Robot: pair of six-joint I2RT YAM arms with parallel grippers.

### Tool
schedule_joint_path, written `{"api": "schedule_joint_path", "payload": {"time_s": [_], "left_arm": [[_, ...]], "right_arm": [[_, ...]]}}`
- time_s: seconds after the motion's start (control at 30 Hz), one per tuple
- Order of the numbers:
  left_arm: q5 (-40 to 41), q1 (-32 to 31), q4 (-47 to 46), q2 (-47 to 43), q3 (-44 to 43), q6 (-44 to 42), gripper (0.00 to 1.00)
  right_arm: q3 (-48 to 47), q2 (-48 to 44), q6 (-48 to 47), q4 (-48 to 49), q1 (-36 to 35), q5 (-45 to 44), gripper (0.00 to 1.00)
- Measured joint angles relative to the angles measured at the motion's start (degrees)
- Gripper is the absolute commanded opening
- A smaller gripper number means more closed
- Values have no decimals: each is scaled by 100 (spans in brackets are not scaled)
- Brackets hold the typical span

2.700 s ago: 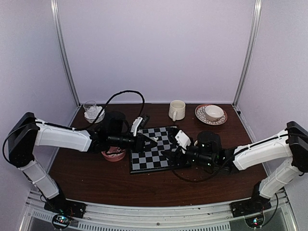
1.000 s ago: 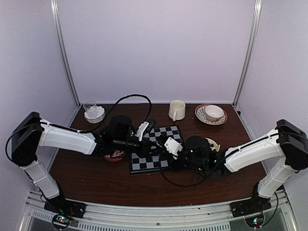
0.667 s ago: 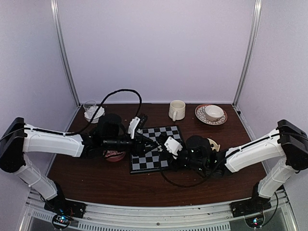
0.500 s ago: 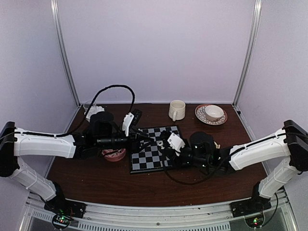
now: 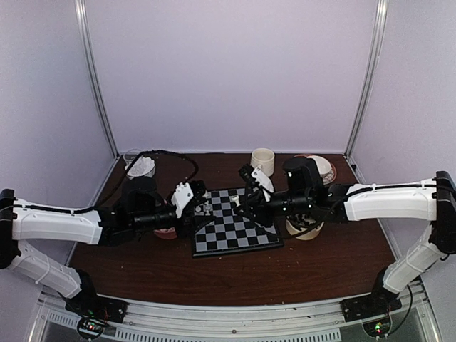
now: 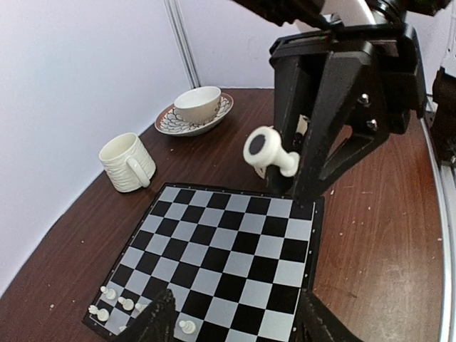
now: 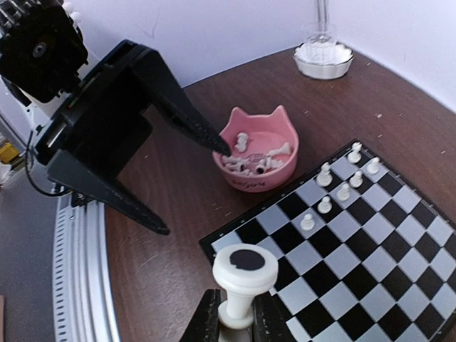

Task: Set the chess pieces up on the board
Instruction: Pass from the right arm to the left

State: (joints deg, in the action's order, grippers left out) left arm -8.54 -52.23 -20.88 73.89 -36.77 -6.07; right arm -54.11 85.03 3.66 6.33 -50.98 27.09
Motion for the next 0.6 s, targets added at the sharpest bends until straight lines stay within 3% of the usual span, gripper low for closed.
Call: {"api": "schedule_joint_path", "payload": {"time_s": [0.1, 0.13, 0.6], "left_arm": [[-37, 0, -4, 39, 11, -560, 78], [-70, 0, 7, 81, -7, -754, 79], [-219, -72, 317, 603, -70, -2389, 71]], "right_arm": [[-107, 210, 142, -234, 55, 573, 5], [-170, 317, 177, -315, 57, 745, 5], [-1093, 1235, 251, -1502, 61, 2155, 9]]}}
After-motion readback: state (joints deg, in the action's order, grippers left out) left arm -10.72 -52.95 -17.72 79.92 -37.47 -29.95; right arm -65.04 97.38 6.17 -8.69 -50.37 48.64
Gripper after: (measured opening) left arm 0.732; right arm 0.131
